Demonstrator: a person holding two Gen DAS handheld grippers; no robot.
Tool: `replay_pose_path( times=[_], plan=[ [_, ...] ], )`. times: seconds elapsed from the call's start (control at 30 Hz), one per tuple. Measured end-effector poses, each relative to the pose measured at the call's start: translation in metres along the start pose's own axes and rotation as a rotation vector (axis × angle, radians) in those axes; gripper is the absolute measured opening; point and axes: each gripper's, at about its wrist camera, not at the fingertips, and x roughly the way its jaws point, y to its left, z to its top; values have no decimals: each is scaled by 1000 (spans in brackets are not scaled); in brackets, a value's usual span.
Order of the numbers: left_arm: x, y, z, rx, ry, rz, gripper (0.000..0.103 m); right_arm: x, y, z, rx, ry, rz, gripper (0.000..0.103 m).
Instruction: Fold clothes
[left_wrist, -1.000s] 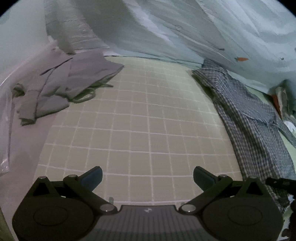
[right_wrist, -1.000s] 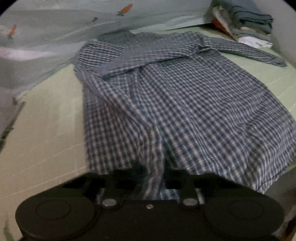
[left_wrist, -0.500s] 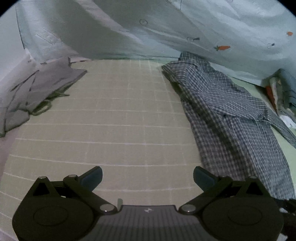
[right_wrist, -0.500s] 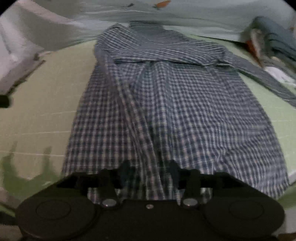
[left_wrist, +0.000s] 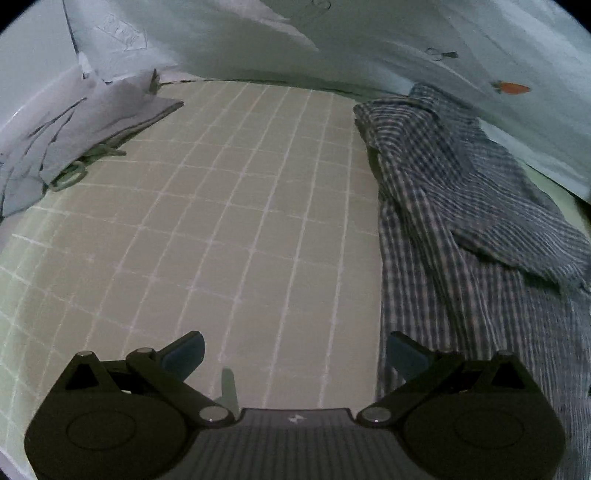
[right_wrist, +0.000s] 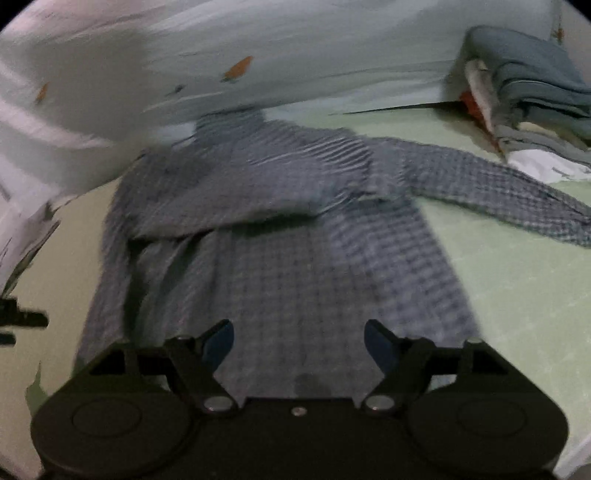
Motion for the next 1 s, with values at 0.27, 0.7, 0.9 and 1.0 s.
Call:
replay_pose_path(
  times=[0.27,0.7,0.9,1.0],
  plan=[
    [53,-42,53,18,18,59,103,70,-54,72,118,-40,-35,82],
    [100,-78,104,141,45,108,103,151,-71,158,-14,19,37,14],
    [93,-72,122,100,-15,54,103,107,-103,218,136,-270,88,11],
    [89,-68,136,58,-58,21,103,120,-136,231,253,-313,-156,11]
  ],
)
